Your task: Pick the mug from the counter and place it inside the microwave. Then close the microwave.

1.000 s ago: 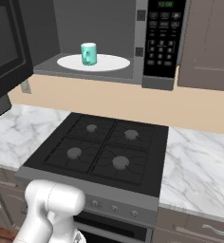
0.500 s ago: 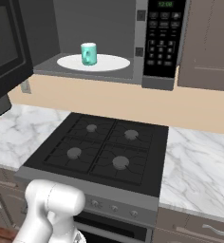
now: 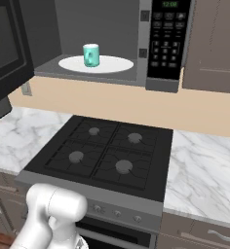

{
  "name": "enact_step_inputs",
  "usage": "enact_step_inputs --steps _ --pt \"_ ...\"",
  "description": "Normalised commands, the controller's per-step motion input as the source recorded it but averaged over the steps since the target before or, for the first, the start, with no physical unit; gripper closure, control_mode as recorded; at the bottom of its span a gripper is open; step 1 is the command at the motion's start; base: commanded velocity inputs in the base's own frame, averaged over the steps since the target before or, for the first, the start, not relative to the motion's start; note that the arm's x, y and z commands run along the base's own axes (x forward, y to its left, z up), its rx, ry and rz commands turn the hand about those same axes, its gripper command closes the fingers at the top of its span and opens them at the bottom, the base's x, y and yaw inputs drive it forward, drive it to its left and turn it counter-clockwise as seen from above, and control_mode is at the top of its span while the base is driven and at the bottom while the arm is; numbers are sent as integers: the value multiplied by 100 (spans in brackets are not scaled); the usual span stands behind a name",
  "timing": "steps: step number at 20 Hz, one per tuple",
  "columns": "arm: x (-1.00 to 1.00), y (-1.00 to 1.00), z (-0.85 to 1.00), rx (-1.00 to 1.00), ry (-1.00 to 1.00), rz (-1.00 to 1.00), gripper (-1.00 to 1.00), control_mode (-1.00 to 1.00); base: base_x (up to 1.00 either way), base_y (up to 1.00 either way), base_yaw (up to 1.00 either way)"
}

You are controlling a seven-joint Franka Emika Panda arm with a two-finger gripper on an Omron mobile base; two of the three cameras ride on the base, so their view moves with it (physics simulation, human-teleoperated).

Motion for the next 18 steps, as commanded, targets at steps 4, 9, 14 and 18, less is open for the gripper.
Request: enact_step_inputs --steps 4,9,14,18 --pt "-1 41 0 0 0 -10 -100 -100 0 0 0" --pt "-6 49 0 0 0 -8 -100 -100 0 0 0" --pt "-7 59 0 0 0 -2 -100 -100 0 0 0" --pt "6 56 -5 0 0 0 -100 -100 0 0 0"
